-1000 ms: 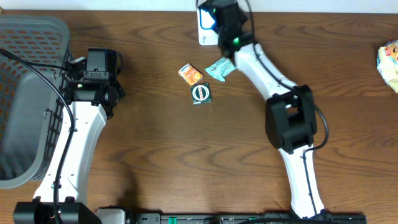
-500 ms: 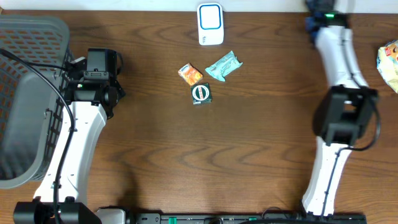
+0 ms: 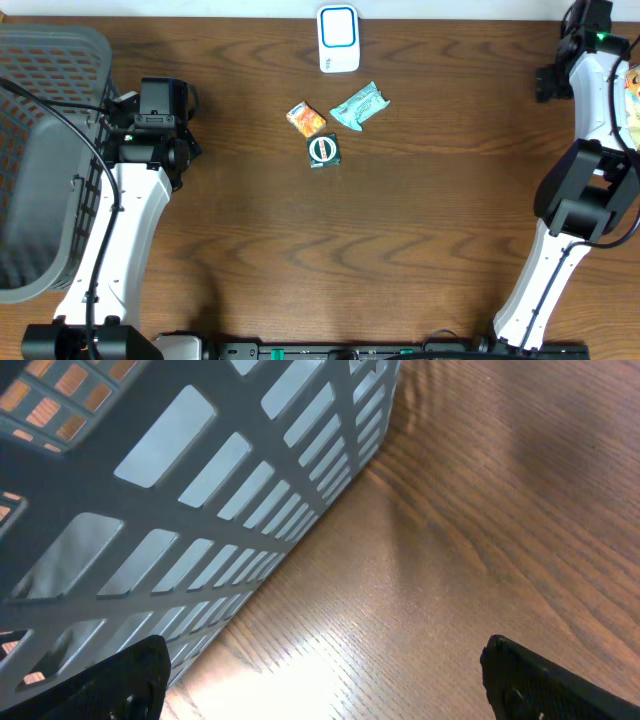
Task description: Scan the item barcode
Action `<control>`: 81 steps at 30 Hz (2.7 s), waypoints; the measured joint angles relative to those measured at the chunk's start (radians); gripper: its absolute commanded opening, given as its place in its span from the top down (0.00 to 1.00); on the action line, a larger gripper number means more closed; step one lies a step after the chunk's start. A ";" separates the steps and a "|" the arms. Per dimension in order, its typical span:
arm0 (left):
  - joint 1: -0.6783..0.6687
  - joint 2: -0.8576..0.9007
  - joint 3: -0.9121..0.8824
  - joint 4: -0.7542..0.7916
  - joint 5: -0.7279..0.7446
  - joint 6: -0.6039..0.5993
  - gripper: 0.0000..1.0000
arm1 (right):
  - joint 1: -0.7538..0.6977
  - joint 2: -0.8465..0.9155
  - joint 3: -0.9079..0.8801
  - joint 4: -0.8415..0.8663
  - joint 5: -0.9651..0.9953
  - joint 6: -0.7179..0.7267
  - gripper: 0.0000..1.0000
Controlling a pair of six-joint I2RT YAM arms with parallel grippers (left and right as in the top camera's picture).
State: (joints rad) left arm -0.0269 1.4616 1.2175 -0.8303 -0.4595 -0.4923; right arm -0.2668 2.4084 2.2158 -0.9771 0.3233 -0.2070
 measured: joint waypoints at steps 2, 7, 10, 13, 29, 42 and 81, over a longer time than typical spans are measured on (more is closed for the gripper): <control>0.000 0.000 0.000 0.000 0.000 0.000 0.02 | 0.011 0.000 0.000 -0.003 -0.182 0.010 0.01; 0.000 0.000 0.000 0.000 0.000 0.000 0.02 | 0.069 0.000 0.000 -0.004 -0.718 0.055 0.01; 0.000 0.000 0.000 0.000 0.000 0.000 0.02 | 0.122 0.000 0.000 0.004 -0.934 0.072 0.01; 0.000 0.000 0.000 0.000 0.000 0.000 0.02 | 0.193 0.000 0.000 -0.003 -1.015 0.126 0.01; 0.000 0.000 0.000 0.000 0.000 0.000 0.02 | 0.505 0.000 -0.173 0.141 -0.707 0.686 0.16; 0.000 0.000 0.000 0.000 0.000 0.000 0.02 | 0.484 -0.016 -0.345 0.414 -0.723 0.826 0.99; 0.000 0.000 0.000 0.000 0.000 0.000 0.02 | 0.473 -0.265 -0.359 0.407 -1.010 0.538 0.99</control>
State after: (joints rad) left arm -0.0269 1.4616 1.2175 -0.8303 -0.4595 -0.4923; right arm 0.2066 2.1437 1.8565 -0.5697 -0.6868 0.3313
